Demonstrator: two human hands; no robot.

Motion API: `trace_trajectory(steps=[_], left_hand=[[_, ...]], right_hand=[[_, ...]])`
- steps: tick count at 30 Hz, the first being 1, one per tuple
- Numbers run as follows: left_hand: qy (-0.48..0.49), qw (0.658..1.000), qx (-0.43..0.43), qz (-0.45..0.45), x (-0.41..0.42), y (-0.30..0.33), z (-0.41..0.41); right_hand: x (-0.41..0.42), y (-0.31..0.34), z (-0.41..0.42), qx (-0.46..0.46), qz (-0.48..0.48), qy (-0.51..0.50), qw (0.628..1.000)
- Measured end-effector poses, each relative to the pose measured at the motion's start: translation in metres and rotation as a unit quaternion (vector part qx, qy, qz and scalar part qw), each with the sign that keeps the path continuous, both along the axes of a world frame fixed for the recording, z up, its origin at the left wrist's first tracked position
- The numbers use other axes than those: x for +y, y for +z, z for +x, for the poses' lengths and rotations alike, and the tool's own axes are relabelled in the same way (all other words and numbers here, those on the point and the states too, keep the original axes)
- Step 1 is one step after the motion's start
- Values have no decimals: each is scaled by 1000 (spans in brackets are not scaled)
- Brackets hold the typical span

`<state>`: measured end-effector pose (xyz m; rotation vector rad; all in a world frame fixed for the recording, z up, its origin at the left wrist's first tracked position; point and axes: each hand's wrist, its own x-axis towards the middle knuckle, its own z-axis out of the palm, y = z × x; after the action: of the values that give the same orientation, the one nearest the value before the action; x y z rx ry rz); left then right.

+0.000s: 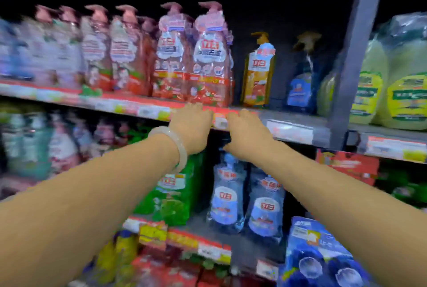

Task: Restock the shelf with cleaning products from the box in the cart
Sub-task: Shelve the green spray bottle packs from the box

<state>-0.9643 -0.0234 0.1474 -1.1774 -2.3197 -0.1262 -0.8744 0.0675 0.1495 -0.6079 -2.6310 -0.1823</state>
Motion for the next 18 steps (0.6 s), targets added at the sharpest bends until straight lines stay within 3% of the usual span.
trace_trajectory(steps=[8,18], left_hand=[[240,963,-92,-74,-230,-93,-116],[501,824,-248,-90,-482,-178,-169]], right_hand=[[-195,-88,-154,-114,-35,196,973],[-380,-203,-270,-277,-59,350,893]])
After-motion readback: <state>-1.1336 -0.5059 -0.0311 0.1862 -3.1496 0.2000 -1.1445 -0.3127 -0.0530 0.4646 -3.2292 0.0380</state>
